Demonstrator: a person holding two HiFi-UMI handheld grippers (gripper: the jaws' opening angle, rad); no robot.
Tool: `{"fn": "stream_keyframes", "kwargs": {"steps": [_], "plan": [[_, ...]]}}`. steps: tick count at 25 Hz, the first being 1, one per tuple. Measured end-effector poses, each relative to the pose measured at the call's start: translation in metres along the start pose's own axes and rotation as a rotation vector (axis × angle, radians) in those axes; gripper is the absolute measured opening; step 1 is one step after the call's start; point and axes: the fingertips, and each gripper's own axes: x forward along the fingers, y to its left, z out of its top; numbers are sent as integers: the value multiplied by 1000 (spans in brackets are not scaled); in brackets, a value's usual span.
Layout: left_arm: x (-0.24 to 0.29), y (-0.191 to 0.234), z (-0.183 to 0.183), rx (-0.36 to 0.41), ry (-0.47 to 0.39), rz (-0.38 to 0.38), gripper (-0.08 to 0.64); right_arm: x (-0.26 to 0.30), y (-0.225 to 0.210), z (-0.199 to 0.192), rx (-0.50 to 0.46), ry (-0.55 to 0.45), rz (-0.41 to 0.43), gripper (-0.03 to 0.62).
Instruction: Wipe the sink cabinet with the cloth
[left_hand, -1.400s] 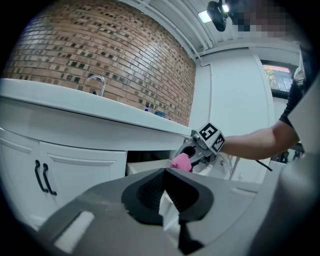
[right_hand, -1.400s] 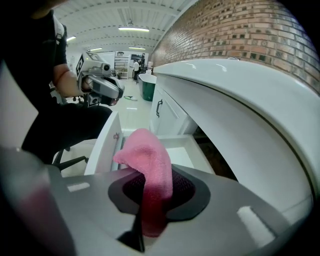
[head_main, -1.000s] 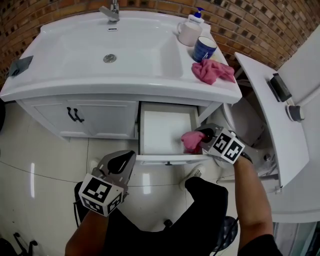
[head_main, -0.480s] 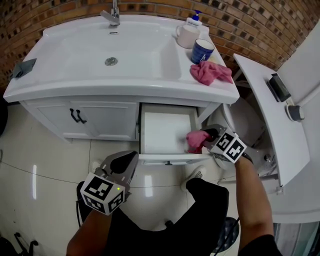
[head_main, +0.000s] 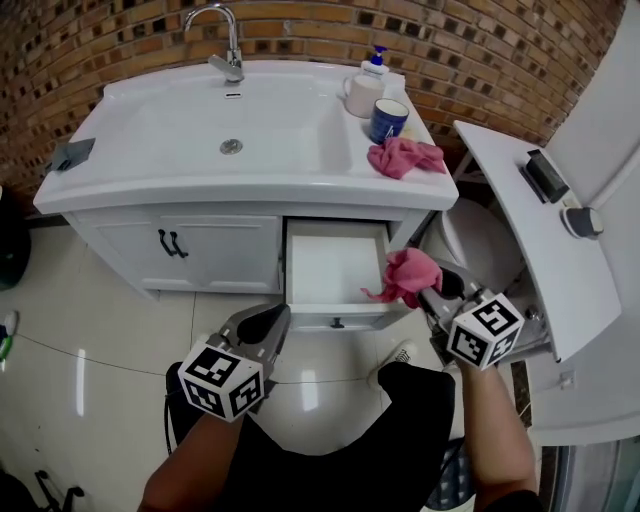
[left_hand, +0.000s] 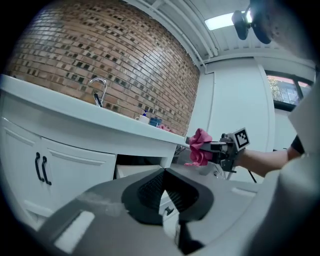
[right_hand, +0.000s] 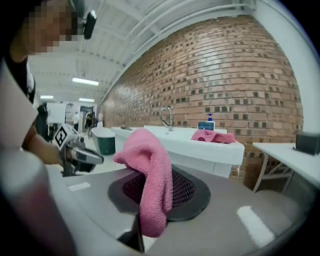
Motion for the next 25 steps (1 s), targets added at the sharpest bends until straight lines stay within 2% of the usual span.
{"fn": "stream_keyframes", "kwargs": {"steps": [2, 4, 8, 9, 11, 18, 25], "plan": [[-5, -12, 3, 18, -5, -3, 6, -19, 16, -5, 118, -53, -12, 78], [-12, -23, 4, 31, -11, -9, 6, -35, 29, -20, 218, -64, -29, 80], [-33, -42, 4, 6, -30, -23, 6, -62, 57, -46, 438, -84, -3, 78], [-40, -47, 4, 7, -38, -24, 6, -70, 62, -47, 468, -97, 1, 78], [-51, -57, 5, 18, -52, -28, 6, -86, 72, -44, 456, -120, -11, 78], [-74, -68, -9, 40, -48, -9, 6, -133, 102, -36, 259, -123, -103, 78], [-75, -71, -17, 28, -36, -8, 6, -145, 104, -70, 294, -75, -124, 78]]}}
